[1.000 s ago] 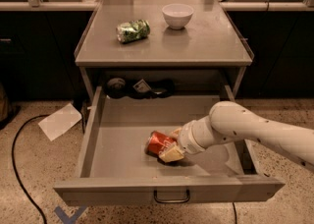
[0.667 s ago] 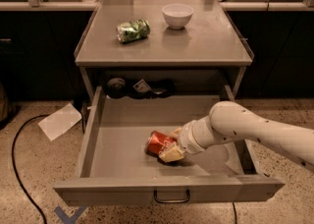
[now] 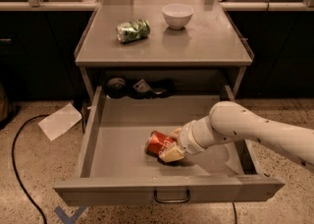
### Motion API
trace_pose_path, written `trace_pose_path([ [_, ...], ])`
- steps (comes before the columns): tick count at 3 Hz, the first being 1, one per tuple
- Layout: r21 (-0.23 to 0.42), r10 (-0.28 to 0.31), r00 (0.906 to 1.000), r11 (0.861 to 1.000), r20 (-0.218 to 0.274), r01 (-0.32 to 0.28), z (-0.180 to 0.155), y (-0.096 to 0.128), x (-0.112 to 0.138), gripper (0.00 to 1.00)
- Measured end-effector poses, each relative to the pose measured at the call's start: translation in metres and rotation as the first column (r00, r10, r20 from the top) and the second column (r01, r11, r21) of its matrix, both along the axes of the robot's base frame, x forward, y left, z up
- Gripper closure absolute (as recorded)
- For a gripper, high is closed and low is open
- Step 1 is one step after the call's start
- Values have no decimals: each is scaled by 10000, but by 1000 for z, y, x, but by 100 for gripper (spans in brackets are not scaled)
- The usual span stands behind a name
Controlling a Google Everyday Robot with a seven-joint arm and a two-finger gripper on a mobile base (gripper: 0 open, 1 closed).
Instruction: Place coke can into top drawer
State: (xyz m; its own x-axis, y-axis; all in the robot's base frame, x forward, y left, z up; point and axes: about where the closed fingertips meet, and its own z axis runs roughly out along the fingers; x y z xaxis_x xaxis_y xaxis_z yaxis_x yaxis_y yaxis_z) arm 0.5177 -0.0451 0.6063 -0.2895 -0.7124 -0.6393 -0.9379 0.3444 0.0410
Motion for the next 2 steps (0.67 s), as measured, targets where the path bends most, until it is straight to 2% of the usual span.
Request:
trace_pose_path([
  [1,0,1,10000,10000,-1,-1,0,0,0,12],
  [2,0,1,10000,10000,-1,-1,0,0,0,0],
])
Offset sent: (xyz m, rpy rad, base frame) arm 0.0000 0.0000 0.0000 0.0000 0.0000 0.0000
